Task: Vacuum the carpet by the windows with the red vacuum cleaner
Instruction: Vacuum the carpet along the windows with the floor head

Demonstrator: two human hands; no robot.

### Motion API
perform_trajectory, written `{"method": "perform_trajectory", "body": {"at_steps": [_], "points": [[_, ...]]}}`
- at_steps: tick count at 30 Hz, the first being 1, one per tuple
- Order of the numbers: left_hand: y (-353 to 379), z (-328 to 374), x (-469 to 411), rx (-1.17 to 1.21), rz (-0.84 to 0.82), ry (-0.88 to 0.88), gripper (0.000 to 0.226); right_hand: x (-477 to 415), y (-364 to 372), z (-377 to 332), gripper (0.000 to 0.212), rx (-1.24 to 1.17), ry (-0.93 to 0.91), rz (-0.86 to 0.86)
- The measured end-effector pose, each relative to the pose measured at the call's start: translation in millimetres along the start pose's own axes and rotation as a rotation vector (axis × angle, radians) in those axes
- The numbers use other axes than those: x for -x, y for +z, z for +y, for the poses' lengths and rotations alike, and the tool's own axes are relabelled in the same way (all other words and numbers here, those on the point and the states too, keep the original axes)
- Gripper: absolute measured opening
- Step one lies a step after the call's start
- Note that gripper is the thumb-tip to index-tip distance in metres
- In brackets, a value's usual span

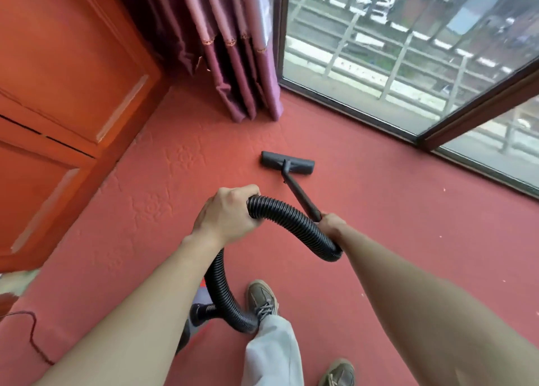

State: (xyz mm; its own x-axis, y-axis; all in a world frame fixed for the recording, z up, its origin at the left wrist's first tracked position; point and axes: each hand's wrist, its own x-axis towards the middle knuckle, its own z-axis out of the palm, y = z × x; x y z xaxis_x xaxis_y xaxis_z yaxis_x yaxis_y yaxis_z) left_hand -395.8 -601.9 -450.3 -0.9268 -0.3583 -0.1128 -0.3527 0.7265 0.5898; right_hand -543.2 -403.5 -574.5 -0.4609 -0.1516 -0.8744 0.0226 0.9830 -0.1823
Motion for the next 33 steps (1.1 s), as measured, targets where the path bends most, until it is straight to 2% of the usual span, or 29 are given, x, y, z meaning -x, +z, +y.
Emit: {"method": "perform_trajectory", "body": {"at_steps": [6, 10, 14, 17, 22, 25, 33], "points": [[83.5, 91.5, 24.0, -0.049, -0.165, 0.206, 0.021, 41.8, 5.8, 151.5, 0.038, -0.198, 0.121, 0.091], [135.9, 163.0, 62.9, -0.100, -0.252, 0.374, 0.021, 96.9, 37.0, 263.1, 0.037, -0.427, 0.211, 0.145], [168.0, 225.9, 106.6, -0.171, -0.315, 0.539, 0.025, 143.4, 72.3, 345.8, 0.033, -0.522, 0.295, 0.198], [185.2, 260.0, 136.6, -0.203, -0.387, 0.574, 0.020, 171.2, 92.9, 391.3, 0.034, -0.565, 0.346, 0.216], [208.7, 301.7, 157.3, -0.209, -0.501, 0.725, 0.019, 196.6, 123.3, 440.8, 0.038, -0.659, 0.439, 0.205], [218.5, 314.6, 158.7, -0.224, -0.554, 0.805, 0.017, 207.0, 139.0, 451.7, 0.037, -0.702, 0.434, 0.197], [219.9, 277.8, 163.2, -0.194, -0.732, 0.787, 0.024, 209.5, 173.5, 423.8, 0.039, -0.659, 0.305, 0.104]]}}
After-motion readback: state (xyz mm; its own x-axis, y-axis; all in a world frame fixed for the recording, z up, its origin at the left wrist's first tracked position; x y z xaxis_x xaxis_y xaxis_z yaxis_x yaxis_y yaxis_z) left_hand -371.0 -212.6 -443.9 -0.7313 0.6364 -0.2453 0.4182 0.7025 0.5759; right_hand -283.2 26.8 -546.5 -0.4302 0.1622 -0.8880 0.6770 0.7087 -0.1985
